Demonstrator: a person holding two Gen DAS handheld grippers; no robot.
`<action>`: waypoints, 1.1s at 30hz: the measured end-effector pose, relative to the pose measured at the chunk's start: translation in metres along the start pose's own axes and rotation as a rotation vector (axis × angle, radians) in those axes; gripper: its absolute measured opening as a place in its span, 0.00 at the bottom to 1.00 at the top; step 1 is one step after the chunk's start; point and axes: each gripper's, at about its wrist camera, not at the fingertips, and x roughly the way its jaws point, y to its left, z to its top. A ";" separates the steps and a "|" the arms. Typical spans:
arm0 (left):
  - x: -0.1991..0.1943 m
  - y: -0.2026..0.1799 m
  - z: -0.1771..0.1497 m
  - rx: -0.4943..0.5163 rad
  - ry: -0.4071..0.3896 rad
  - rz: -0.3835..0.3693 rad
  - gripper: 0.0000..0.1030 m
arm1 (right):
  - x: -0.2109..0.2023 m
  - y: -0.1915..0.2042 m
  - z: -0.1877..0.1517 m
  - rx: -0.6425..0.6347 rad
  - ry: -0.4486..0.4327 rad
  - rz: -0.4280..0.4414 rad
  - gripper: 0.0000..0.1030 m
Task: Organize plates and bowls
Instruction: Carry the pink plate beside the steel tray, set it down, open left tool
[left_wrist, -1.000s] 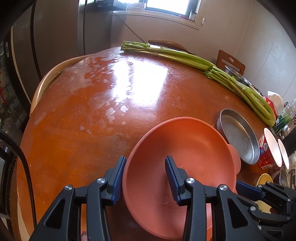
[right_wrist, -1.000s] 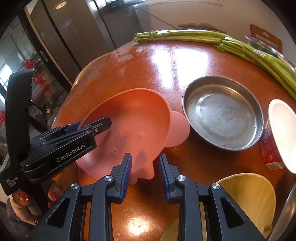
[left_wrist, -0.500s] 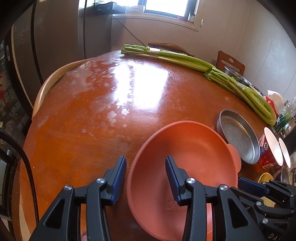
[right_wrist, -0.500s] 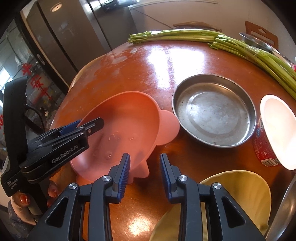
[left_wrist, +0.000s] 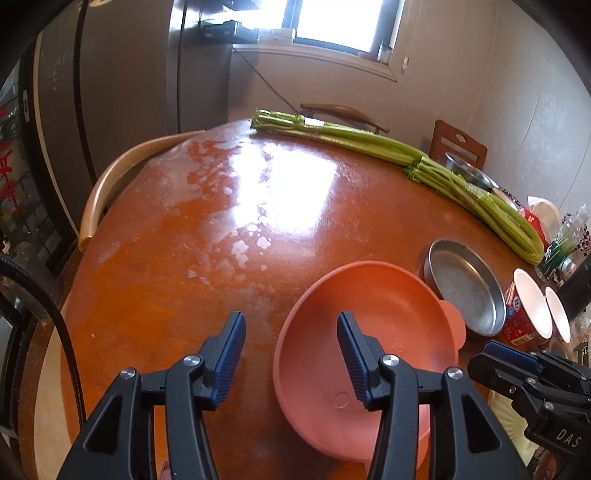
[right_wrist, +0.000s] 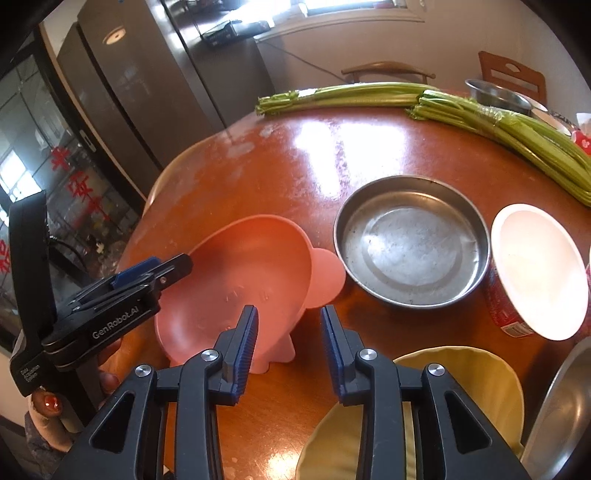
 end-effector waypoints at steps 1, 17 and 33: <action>-0.002 0.000 0.000 0.001 -0.004 0.002 0.50 | -0.003 0.000 0.000 -0.002 -0.008 0.002 0.35; -0.053 -0.041 -0.006 0.068 -0.077 -0.032 0.58 | -0.059 -0.007 -0.011 -0.016 -0.131 -0.012 0.41; -0.072 -0.087 -0.024 0.142 -0.092 -0.060 0.58 | -0.101 -0.035 -0.032 0.025 -0.196 -0.046 0.42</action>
